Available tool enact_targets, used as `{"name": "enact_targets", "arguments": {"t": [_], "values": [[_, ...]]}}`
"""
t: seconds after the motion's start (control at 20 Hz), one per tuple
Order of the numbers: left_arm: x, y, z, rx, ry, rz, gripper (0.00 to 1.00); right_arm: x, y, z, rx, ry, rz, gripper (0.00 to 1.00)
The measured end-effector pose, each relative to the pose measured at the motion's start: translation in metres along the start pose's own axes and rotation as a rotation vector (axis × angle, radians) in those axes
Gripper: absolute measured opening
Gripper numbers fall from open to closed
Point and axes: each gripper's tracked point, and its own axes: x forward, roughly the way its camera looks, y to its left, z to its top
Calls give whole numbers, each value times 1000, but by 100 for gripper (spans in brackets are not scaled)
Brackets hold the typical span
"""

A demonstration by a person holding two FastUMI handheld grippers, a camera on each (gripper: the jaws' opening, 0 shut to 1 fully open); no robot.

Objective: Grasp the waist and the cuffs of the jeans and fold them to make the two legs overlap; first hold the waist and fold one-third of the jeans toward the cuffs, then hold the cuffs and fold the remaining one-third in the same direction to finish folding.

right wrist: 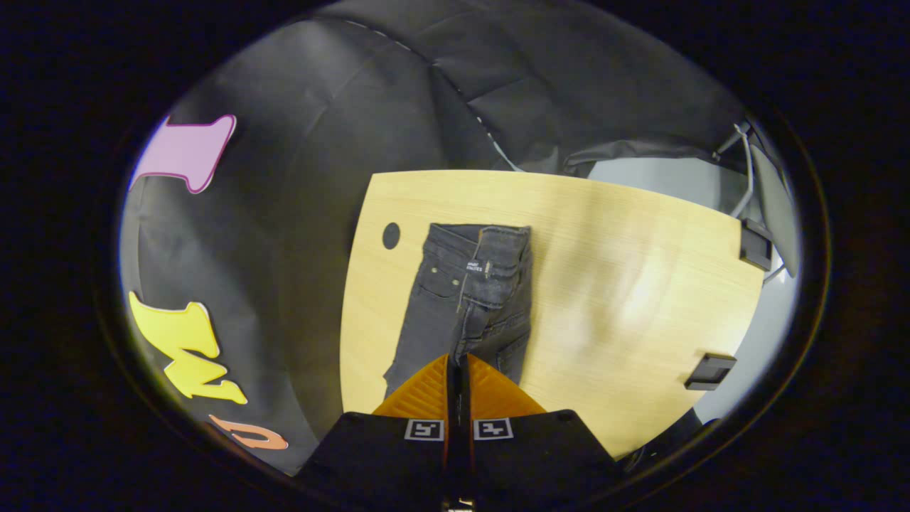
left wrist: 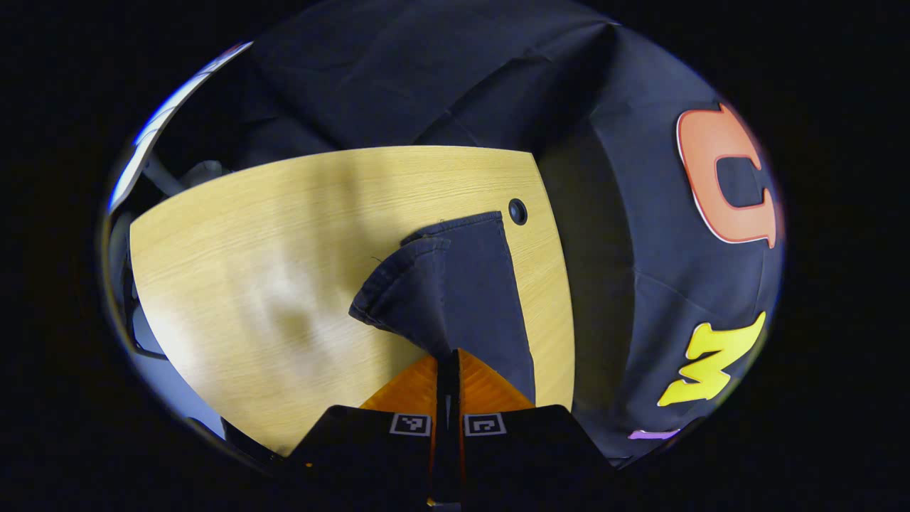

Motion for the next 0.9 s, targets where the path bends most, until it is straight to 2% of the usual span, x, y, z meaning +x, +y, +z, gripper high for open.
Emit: {"name": "enact_targets", "arguments": {"t": [0.15, 0.45, 0.55, 0.65, 0.9], "values": [[16, -13, 12, 23, 7, 22, 3, 22, 30, 11, -42, -3, 11, 0], [50, -40, 26, 6, 26, 57, 3, 83, 69, 24, -46, 47, 21, 0], [59, -64, 34, -37, 39, 35, 3, 100, 80, 34, -15, 49, 25, 1], [74, -76, 42, -17, 49, 35, 4, 118, 84, 43, -3, 44, 22, 0], [134, -73, 50, 39, 99, 99, 3, 167, 81, 52, 0, 50, 2, 1]]}}
